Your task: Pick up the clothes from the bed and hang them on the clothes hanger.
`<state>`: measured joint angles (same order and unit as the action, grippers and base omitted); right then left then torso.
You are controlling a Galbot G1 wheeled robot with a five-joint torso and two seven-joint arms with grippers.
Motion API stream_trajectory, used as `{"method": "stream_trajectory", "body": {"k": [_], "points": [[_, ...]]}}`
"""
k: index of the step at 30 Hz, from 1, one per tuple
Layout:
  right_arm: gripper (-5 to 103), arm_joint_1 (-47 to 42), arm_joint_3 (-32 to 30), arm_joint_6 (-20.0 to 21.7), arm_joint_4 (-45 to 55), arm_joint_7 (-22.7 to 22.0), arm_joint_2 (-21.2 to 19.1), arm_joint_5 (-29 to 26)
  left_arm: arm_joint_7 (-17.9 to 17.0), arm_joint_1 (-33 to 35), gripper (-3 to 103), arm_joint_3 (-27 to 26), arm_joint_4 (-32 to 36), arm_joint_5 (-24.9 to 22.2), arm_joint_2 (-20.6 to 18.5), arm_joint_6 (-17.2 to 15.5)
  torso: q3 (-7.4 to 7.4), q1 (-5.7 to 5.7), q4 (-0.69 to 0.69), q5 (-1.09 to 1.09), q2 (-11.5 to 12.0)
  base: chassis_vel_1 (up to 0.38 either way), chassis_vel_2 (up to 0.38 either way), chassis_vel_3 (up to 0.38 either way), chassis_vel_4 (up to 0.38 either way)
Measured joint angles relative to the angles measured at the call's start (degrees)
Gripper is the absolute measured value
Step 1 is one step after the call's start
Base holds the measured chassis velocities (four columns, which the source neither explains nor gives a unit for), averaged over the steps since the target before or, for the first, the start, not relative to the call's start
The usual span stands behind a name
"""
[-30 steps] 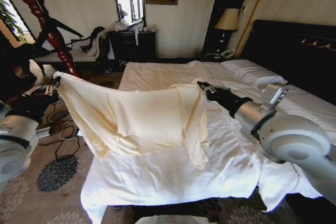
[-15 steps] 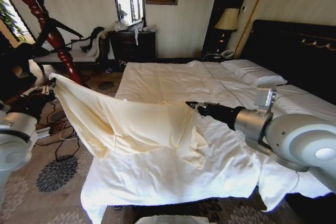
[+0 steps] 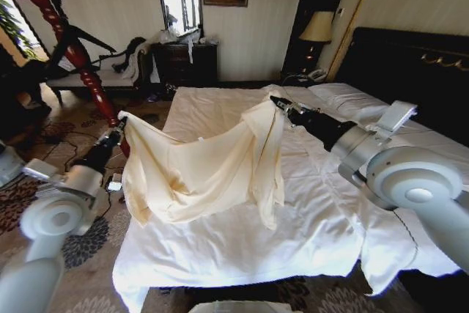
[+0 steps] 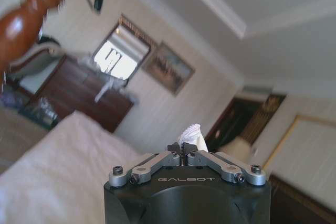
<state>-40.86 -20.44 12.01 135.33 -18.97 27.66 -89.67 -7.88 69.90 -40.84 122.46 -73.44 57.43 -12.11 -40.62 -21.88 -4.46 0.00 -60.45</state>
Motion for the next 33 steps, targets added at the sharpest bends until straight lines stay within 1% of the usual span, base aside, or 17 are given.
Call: {"method": "stream_trajectory", "body": {"k": [1,2,4,5,7,8,10,12,15,17,21,23,26,27,29,31,33], "points": [[1,-0.4,0.0,-0.5,-0.2,0.2,0.4,0.3,0.3,0.0,1,1.7,-0.8,2.0,0.6,0.0,0.00,0.00,0.00,-0.01,0.0,0.000,0.000,0.000,0.000],[1,-1.2,0.0,-1.4,-0.5,0.7,1.2,1.0,1.3,0.0,1,6.1,-2.8,7.7,1.8,-0.1,0.00,0.00,0.00,0.01,0.0,0.000,0.000,0.000,0.000],[1,-1.8,0.0,-1.8,-0.7,1.1,1.9,1.7,1.7,0.0,1,10.5,-4.5,14.0,2.8,0.2,0.00,0.00,-0.02,0.00,0.0,0.000,0.000,0.000,0.000],[1,-1.8,0.0,-1.8,-0.7,1.1,1.9,1.7,1.7,0.0,1,10.5,-4.5,14.0,2.8,0.2,0.00,0.00,-0.02,0.00,0.0,0.000,0.000,0.000,0.000],[1,-2.0,0.1,-1.8,-0.9,1.2,2.3,2.0,0.6,0.2,-2,13.0,-5.1,17.7,3.1,0.1,0.00,0.00,-0.01,0.00,0.0,0.000,0.000,0.000,0.000],[1,-2.1,0.3,-1.7,-1.0,1.1,2.5,2.5,-1.0,0.7,4,14.0,-5.0,20.5,3.0,-0.7,0.00,0.00,-0.02,0.00,0.0,0.000,0.000,0.000,0.000],[1,-2.3,0.5,-1.2,-1.2,0.6,2.6,3.5,-3.6,2.3,15,13.7,-3.7,23.3,2.0,-2.9,0.00,0.00,-0.01,0.01,0.0,0.000,0.000,0.000,0.000],[1,-2.4,0.6,-1.1,-1.2,0.4,2.6,3.7,-4.3,2.9,15,13.2,-3.2,24.1,1.5,-3.5,0.00,0.00,-0.01,0.02,0.0,0.000,0.000,0.000,0.000],[1,-2.3,1.2,0.0,-1.6,-1.3,3.7,4.5,-6.7,7.7,30,6.3,0.7,28.0,-2.4,-6.5,0.00,0.00,0.01,0.01,0.0,0.000,0.000,0.000,0.000],[1,-2.2,1.3,0.1,-1.7,-1.5,3.9,4.7,-6.9,8.5,30,4.5,1.8,27.8,-3.0,-7.0,0.00,0.00,0.02,0.02,0.0,0.000,0.000,0.000,0.000],[1,-1.6,1.8,0.6,-2.1,-1.8,5.2,5.4,-7.0,12.5,52,-9.4,8.3,21.7,-10.4,-7.7,0.01,0.01,0.01,0.02,0.0,0.000,0.000,0.000,0.000],[1,-1.5,1.8,0.7,-2.1,-1.8,5.4,5.4,-7.0,12.4,57,-11.0,8.4,20.6,-11.7,-7.4,0.01,0.01,0.01,0.03,0.0,0.000,0.000,0.000,0.000],[1,-1.6,1.8,0.7,-1.3,-1.8,6.4,5.7,-9.7,7.7,68,-17.6,4.6,11.5,-19.9,-5.4,0.01,0.01,-0.02,0.02,0.0,0.000,0.000,0.000,0.000],[1,-1.7,1.8,0.7,-1.1,-1.8,6.5,5.8,-10.1,6.7,74,-18.3,3.3,10.4,-21.2,-5.0,0.01,0.01,-0.03,0.02,0.0,0.000,0.000,0.000,0.000],[1,-1.9,1.7,0.7,-0.9,-1.8,6.7,6.0,-10.1,5.3,74,-19.0,1.5,9.5,-23.0,-4.5,0.00,0.01,-0.03,0.03,0.0,0.000,0.000,0.000,0.000],[1,-2.8,1.1,0.8,-0.5,-1.7,7.3,6.9,-9.1,0.3,85,-19.2,-4.1,8.3,-27.6,-2.8,0.01,0.01,0.00,0.03,0.0,0.000,0.000,0.000,0.000],[1,-3.5,0.6,0.7,-0.4,-1.5,7.8,7.8,-8.5,-3.6,95,-17.9,-7.8,7.3,-29.7,-2.3,0.01,0.01,0.00,0.02,0.0,0.000,0.000,0.000,0.000]]}}
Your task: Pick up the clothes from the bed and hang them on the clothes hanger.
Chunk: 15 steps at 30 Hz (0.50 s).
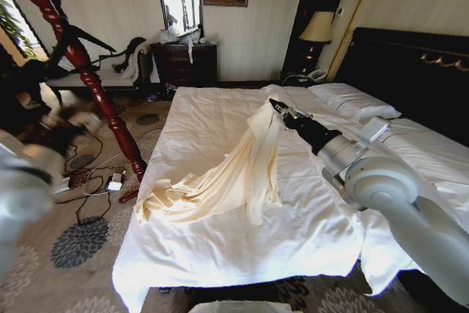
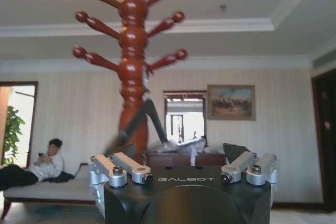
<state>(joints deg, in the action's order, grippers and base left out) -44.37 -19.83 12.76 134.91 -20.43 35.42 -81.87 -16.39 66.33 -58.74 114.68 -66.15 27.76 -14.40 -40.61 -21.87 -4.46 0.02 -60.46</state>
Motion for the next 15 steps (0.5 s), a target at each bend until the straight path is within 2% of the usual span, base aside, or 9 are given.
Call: {"method": "stream_trajectory", "body": {"k": [2,6,8,10,11,12,13,14,15], "points": [[1,-0.2,-0.1,0.0,0.0,0.1,0.1,0.2,0.4,-1.2,95,0.6,-1.1,-0.3,-0.6,0.1,0.00,0.00,0.00,0.00,0.0,0.000,0.000,0.000,0.000],[1,-1.4,-0.7,-0.2,0.1,0.3,0.6,1.0,2.0,-7.4,100,4.3,-8.2,-1.2,-2.6,0.3,-0.01,0.00,-0.03,-0.02,0.0,0.000,0.000,0.000,0.000],[1,-2.0,-0.9,-0.4,0.1,0.3,1.8,1.4,4.4,-20.2,100,14.3,-18.8,-1.1,-4.6,-0.5,0.00,0.00,0.01,0.01,0.0,0.000,0.000,0.000,0.000],[1,-1.9,-0.6,-0.4,-0.1,0.4,2.4,1.6,5.4,-27.7,100,21.1,-22.8,-1.1,-4.6,-0.8,-0.01,0.00,0.05,-0.02,0.0,0.000,0.000,0.000,0.000],[1,-1.9,-0.6,-0.4,-0.1,0.4,2.4,1.6,5.4,-27.7,100,21.1,-22.8,-1.1,-4.6,-0.8,-0.01,0.00,0.05,-0.02,0.0,0.000,0.000,0.000,0.000],[1,-1.9,-0.4,-0.4,-0.2,0.4,2.7,1.8,5.7,-31.6,100,24.7,-24.9,-1.1,-4.2,-0.9,-0.01,0.00,0.02,-0.01,0.0,0.000,0.000,0.000,0.000],[1,-1.9,-0.1,-0.4,-0.6,0.5,3.3,2.3,6.0,-40.5,100,31.8,-28.8,-1.0,-2.9,-1.0,-0.01,-0.01,-0.04,0.03,0.0,0.000,0.000,0.000,0.000],[1,-1.9,0.1,-0.4,-0.8,0.5,3.5,2.5,6.0,-44.7,100,34.9,-30.5,-0.9,-2.1,-1.2,-0.02,-0.02,-0.05,0.00,0.0,0.000,0.000,0.000,0.000],[1,-1.9,0.1,-0.4,-0.8,0.5,3.5,2.5,6.0,-44.7,100,34.9,-30.5,-0.9,-2.1,-1.2,-0.02,-0.02,-0.05,0.00,0.0,0.000,0.000,0.000,0.000]]}}
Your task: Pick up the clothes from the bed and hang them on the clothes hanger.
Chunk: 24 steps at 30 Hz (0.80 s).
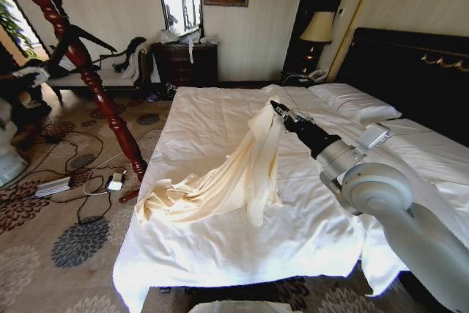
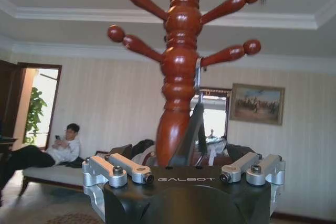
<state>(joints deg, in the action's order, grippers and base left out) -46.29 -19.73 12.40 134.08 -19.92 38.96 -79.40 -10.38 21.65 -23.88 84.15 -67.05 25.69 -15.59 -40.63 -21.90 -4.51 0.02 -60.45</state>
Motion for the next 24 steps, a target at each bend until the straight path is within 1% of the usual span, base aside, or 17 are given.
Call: {"method": "stream_trajectory", "body": {"k": [1,2,5,6,7,8,9,10,13,14,15,17,18,21,23,24], "points": [[1,-0.1,0.2,0.0,-0.3,0.0,0.2,0.2,-0.2,-5.7,100,4.2,-2.5,0.5,1.4,-0.4,0.00,-0.01,0.02,-0.03,0.0,0.000,0.000,0.000,0.000],[1,-0.2,0.2,0.0,-0.6,0.0,0.3,0.3,-0.5,-10.0,100,7.4,-4.5,1.3,2.8,-0.9,0.00,0.00,0.04,-0.03,0.0,0.000,0.000,0.000,0.000],[1,-0.2,0.2,0.0,-0.6,0.0,0.4,0.3,-0.6,-11.0,100,8.1,-5.0,1.6,3.1,-1.1,0.00,0.00,0.03,-0.03,0.0,0.000,0.000,0.000,0.000],[1,-0.3,0.3,0.0,-1.1,0.1,0.4,0.4,-3.0,-17.0,100,11.9,-8.5,3.2,5.2,-3.4,0.00,0.01,0.03,-0.02,0.0,0.000,0.000,0.000,0.000],[1,-0.5,0.3,0.0,-1.6,0.1,0.3,0.5,-6.6,-24.6,100,16.1,-13.0,4.8,7.6,-9.6,0.00,0.00,0.07,-0.03,0.0,0.000,0.000,0.000,0.000],[1,-0.5,0.3,0.0,-1.9,0.0,0.2,0.6,-7.8,-28.7,100,18.7,-15.6,5.3,8.6,-13.6,0.01,0.02,0.07,-0.03,0.0,0.000,0.000,0.000,0.000],[1,-0.5,0.3,0.0,-2.0,0.0,0.1,0.6,-8.0,-30.7,100,20.4,-16.8,5.4,9.1,-15.9,0.01,0.02,0.05,-0.02,0.0,0.000,0.000,0.000,0.000],[1,-0.5,0.3,0.0,-2.0,0.0,0.1,0.6,-8.0,-30.7,100,20.4,-16.8,5.4,9.1,-15.9,0.01,0.02,0.05,-0.02,0.0,0.000,0.000,0.000,0.000],[1,-0.5,0.4,0.0,-2.0,-0.1,0.4,0.7,-8.3,-35.9,100,25.6,-19.3,4.4,10.3,-21.5,0.01,0.02,0.06,-0.02,0.0,0.000,0.000,0.000,0.000],[1,-0.6,0.4,0.0,-1.9,-0.1,0.5,0.7,-8.3,-37.0,100,26.9,-19.7,4.1,10.6,-22.7,0.01,0.01,0.06,-0.02,0.0,0.000,0.000,0.000,0.000],[1,-0.6,0.4,0.0,-1.9,-0.1,0.5,0.7,-8.3,-37.0,100,26.9,-19.7,4.1,10.6,-22.7,0.01,0.01,0.06,-0.02,0.0,0.000,0.000,0.000,0.000],[1,-1.0,0.5,0.0,-1.6,-0.2,0.6,0.8,-8.7,-39.0,100,29.5,-20.0,3.2,11.2,-25.7,0.01,0.02,0.04,-0.02,0.0,0.000,0.000,0.000,0.000],[1,-1.3,0.4,0.0,-1.5,-0.2,0.5,0.9,-8.7,-39.9,100,30.8,-20.1,3.1,11.3,-26.5,0.01,0.02,0.04,-0.02,0.0,0.000,0.000,0.000,0.000],[1,-2.0,0.1,0.0,-1.1,-0.2,0.3,1.0,-9.2,-41.3,100,32.4,-20.7,2.9,11.8,-27.0,0.01,0.02,0.05,-0.03,0.0,0.000,0.000,0.000,0.000],[1,-2.8,-0.4,0.0,-0.7,-0.3,0.0,1.1,-10.9,-42.7,100,33.8,-21.1,2.1,12.0,-27.1,0.01,0.02,0.04,-0.02,0.0,0.000,0.000,0.000,0.000],[1,-2.8,-0.4,0.0,-0.7,-0.3,0.0,1.1,-10.9,-42.7,100,33.8,-21.1,2.1,12.0,-27.1,0.01,0.02,0.04,-0.02,0.0,0.000,0.000,0.000,0.000]]}}
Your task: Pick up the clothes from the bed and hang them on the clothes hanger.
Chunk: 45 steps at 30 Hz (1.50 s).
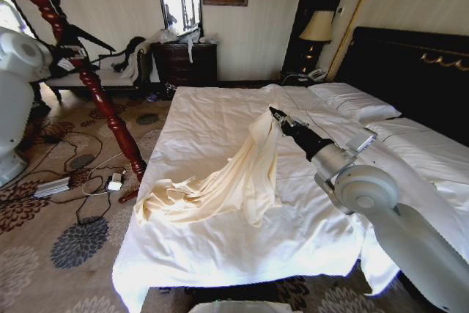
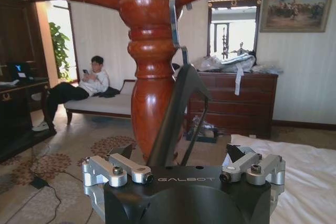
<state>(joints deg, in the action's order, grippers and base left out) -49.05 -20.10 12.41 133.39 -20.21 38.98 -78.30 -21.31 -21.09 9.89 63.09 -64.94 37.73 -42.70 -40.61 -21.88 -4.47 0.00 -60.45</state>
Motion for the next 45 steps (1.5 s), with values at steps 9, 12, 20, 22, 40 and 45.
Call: {"method": "stream_trajectory", "body": {"k": [9,12,20,22,40,45], "points": [[1,-0.9,-0.2,0.0,0.7,-0.2,-0.2,0.4,-1.8,-0.7,99,2.1,-1.0,-2.2,-0.6,0.2,0.00,0.00,0.01,-0.01,0.0,0.000,0.000,0.000,0.000],[1,-1.2,-0.2,0.0,0.9,-0.2,-0.2,0.5,-2.1,0.5,98,1.1,-1.2,-3.2,-0.6,0.3,0.00,0.00,0.01,0.02,0.0,0.000,0.000,0.000,0.000],[1,-2.1,-0.6,-0.3,1.1,-0.3,-1.2,1.0,-2.4,2.4,81,-0.7,-0.6,-3.9,-1.3,0.4,0.00,0.01,0.01,0.01,0.0,0.000,0.000,0.000,0.000],[1,-2.1,-0.6,-0.3,1.1,-0.4,-1.2,1.0,-2.5,2.5,76,-0.8,-0.6,-3.9,-1.3,0.4,0.00,0.00,0.01,0.01,0.0,0.000,0.000,0.000,0.000],[1,-3.0,-0.8,-0.5,1.2,-0.6,-1.3,2.0,-2.6,2.0,18,-2.1,2.8,-6.0,-1.0,0.9,0.00,0.00,0.02,0.00,0.0,0.000,0.000,0.000,0.000],[1,-3.0,-0.8,-0.5,1.2,-0.6,-1.3,2.2,-3.5,1.9,18,-2.8,5.2,-7.1,-1.5,1.2,0.00,0.00,0.03,0.01,0.0,0.000,0.000,0.000,0.000]]}}
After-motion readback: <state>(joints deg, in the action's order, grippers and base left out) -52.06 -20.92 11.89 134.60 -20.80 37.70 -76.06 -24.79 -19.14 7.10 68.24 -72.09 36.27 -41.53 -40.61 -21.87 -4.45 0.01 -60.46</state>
